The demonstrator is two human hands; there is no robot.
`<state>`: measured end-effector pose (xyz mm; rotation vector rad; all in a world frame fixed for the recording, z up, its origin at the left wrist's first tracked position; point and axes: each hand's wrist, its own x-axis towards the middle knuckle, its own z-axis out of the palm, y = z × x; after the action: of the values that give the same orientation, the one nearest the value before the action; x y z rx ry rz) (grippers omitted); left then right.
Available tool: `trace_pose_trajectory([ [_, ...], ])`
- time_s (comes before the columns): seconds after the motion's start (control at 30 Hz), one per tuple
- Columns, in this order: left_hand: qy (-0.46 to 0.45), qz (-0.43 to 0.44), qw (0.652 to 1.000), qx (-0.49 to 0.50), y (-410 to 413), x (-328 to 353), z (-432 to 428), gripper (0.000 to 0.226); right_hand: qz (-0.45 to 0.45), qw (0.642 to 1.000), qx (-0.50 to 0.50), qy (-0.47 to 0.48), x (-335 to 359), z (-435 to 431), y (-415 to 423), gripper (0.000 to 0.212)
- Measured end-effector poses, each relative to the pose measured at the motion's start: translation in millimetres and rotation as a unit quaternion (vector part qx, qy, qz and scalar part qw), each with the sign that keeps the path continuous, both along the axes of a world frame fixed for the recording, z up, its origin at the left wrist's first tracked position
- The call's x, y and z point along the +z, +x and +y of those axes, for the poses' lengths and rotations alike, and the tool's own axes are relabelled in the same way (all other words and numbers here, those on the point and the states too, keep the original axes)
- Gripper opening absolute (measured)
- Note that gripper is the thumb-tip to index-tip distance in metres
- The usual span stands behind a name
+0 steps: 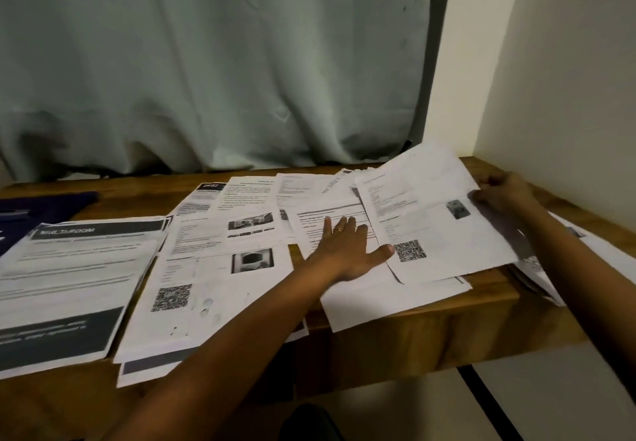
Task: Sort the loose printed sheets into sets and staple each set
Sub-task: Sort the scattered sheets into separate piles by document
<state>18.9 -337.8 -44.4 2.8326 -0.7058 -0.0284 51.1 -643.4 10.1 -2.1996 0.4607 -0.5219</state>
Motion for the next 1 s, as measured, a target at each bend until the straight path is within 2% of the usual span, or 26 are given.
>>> trace_pose_trajectory([
  [0.03, -0.001, -0.003, 1.0, -0.009, 0.9, 1.3, -6.7, 0.086, -0.006, 1.0, -0.01, 0.028, 2.4, -9.2, 1.8, 0.036],
  [0.13, -0.008, 0.0, 0.999, -0.031, 1.5, 6.1, -24.3, 0.085, -0.016, 0.996, -0.047, 0.075, 3.5, -38.3, 3.5, 0.02],
  [0.2, -0.019, 0.007, 0.999, -0.043, 2.4, 9.3, -35.3, 0.084, -0.019, 0.991, -0.081, 0.103, 2.9, -52.5, 4.8, 0.016],
  [0.3, -0.038, 0.01, 0.998, -0.059, 6.0, 13.4, -50.9, 0.081, -0.033, 0.984, -0.117, 0.13, -1.6, -67.8, 6.8, 0.023],
  [0.47, -0.029, -0.006, 0.997, -0.073, 24.0, 13.6, -69.0, 0.081, -0.088, 0.97, -0.164, 0.158, -11.1, -84.1, 18.7, 0.012],
  [0.53, -0.018, -0.01, 0.997, -0.073, 34.6, 13.1, -72.4, 0.082, -0.093, 0.972, -0.165, 0.14, -10.0, -90.7, 28.8, 0.007],
  [0.63, -0.005, -0.013, 0.997, -0.071, 49.3, 13.9, -75.2, 0.08, -0.087, 0.981, -0.146, 0.092, -2.2, -97.1, 44.0, 0.018],
  [0.73, 0.008, -0.021, 0.997, -0.071, 65.3, 13.6, -80.2, 0.077, -0.077, 0.99, -0.113, 0.038, 6.0, -101.7, 63.8, 0.012],
  [0.9, 0.017, -0.02, 0.997, -0.073, 87.5, 11.8, -92.0, 0.075, -0.036, 0.995, -0.083, -0.041, 1.2, -110.0, 92.9, 0.017],
  [1.0, 0.018, -0.013, 0.997, -0.078, 97.0, 9.2, -98.3, 0.074, 0.025, 0.988, -0.068, -0.134, -3.9, -108.4, 105.5, 0.028],
])
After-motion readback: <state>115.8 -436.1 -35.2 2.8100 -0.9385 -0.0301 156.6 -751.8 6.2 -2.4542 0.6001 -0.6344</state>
